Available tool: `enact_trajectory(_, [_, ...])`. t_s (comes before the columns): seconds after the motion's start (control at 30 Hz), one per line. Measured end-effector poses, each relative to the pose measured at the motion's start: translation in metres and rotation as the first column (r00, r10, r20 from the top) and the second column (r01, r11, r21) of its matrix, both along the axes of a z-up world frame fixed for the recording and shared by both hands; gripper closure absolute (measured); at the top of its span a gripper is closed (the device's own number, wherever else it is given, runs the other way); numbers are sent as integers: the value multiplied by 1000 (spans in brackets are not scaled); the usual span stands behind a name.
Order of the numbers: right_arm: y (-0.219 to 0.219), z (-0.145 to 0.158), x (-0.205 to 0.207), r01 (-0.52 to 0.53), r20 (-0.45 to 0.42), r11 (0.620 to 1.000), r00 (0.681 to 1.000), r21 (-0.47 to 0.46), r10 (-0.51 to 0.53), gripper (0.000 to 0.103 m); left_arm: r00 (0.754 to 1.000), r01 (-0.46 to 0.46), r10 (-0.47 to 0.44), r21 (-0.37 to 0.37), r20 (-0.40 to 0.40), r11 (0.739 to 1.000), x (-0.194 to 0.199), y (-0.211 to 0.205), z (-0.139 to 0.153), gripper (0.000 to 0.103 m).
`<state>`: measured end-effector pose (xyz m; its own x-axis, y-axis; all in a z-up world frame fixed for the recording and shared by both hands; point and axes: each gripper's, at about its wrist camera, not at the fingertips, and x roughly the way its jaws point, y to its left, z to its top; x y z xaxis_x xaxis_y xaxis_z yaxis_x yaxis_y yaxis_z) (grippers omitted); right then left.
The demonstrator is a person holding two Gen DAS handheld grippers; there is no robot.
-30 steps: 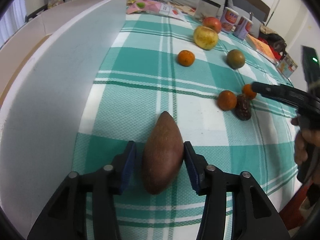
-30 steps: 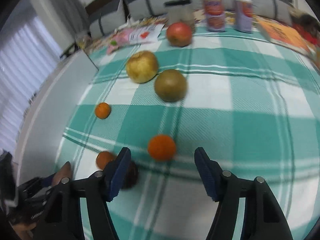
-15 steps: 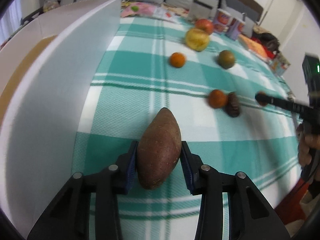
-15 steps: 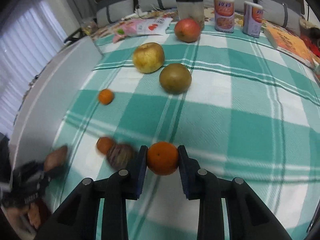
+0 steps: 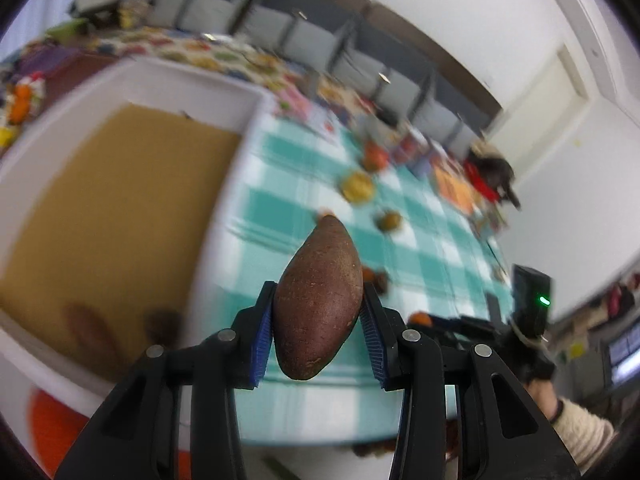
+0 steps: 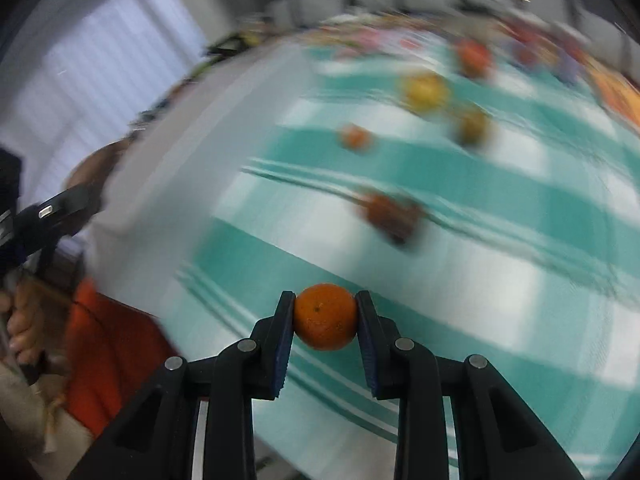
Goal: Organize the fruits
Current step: 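Carry the sweet potato and orange into the white box and release them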
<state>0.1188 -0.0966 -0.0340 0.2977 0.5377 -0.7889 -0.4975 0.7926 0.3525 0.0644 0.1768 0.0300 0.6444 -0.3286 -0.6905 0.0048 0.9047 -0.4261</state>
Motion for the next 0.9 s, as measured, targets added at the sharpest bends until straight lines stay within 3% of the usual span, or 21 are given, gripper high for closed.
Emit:
enact_trajectory(0.1, [69, 33, 7, -105, 26, 991, 994, 77, 103, 73, 995, -95, 96, 60, -1, 994, 12, 39, 2, 62])
enact_trajectory(0.2, [137, 52, 16, -191, 54, 977, 981, 93, 186, 73, 980, -183, 189, 91, -62, 979, 27, 77, -17, 62])
enact_trajectory(0.4, [216, 32, 40, -235, -3, 972, 972, 13, 235, 73, 941, -262, 281, 123, -187, 957, 43, 112, -64, 62])
enact_trajectory(0.6, [238, 13, 50, -225, -14, 973, 974, -57, 224, 70, 923, -282, 310, 146, -226, 948, 38, 126, -82, 61])
enact_trajectory(0.63, [239, 14, 50, -214, -7, 975, 977, -55, 214, 56, 920, -292, 323, 159, -223, 943, 38, 126, -83, 57])
enact_trajectory(0.67, [238, 14, 51, -201, 2, 978, 979, -49, 202, 32, 918, -302, 334, 168, -215, 938, 36, 128, -81, 53])
enact_trajectory(0.7, [235, 18, 53, -183, 18, 982, 983, -35, 184, 24, 917, -312, 343, 169, -202, 935, 36, 129, -78, 39])
enact_trajectory(0.73, [231, 22, 53, -174, 32, 985, 984, -21, 175, 21, 916, -330, 358, 166, -183, 929, 33, 129, -73, 29])
enact_trajectory(0.9, [192, 45, 46, -126, 140, 992, 982, 0, 125, 21, 932, -332, 349, 152, -96, 931, 27, 114, -47, 27])
